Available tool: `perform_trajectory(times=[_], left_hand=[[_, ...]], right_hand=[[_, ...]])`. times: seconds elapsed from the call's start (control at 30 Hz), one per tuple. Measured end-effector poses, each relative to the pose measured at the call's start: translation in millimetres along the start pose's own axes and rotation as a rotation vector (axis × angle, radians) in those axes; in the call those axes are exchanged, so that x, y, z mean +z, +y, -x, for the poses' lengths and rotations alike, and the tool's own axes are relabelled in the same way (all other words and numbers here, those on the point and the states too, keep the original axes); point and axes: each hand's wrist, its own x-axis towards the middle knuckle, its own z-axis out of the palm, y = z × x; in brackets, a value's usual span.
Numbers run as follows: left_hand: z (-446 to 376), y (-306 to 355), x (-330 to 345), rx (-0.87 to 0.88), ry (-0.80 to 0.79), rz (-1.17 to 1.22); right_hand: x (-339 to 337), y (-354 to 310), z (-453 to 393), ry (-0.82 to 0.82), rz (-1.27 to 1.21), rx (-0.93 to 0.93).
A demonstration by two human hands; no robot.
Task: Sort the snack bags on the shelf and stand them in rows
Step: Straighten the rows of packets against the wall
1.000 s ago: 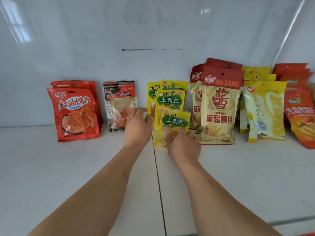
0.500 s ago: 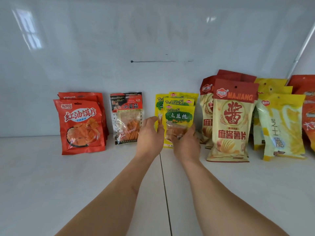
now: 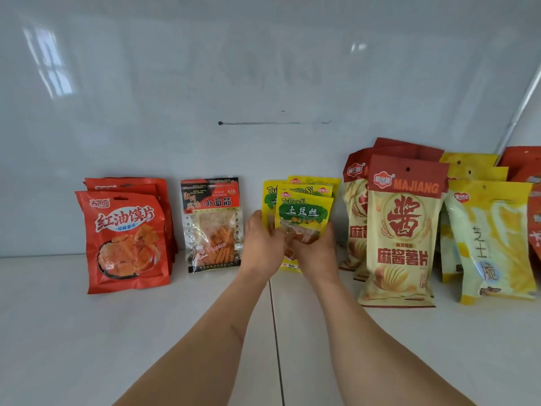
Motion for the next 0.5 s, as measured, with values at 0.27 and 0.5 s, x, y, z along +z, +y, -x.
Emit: perform_trajectory(times=[0.27,0.5], left_hand=[[-10,-6,9,-0.016,0.044,0.079],[-15,-5,10,0.01,0.065,0.063]], right_hand=[[6,7,-4,-0.119,-0.009,-0.027],[4,9,-5,-0.187,0.031,-0.089]])
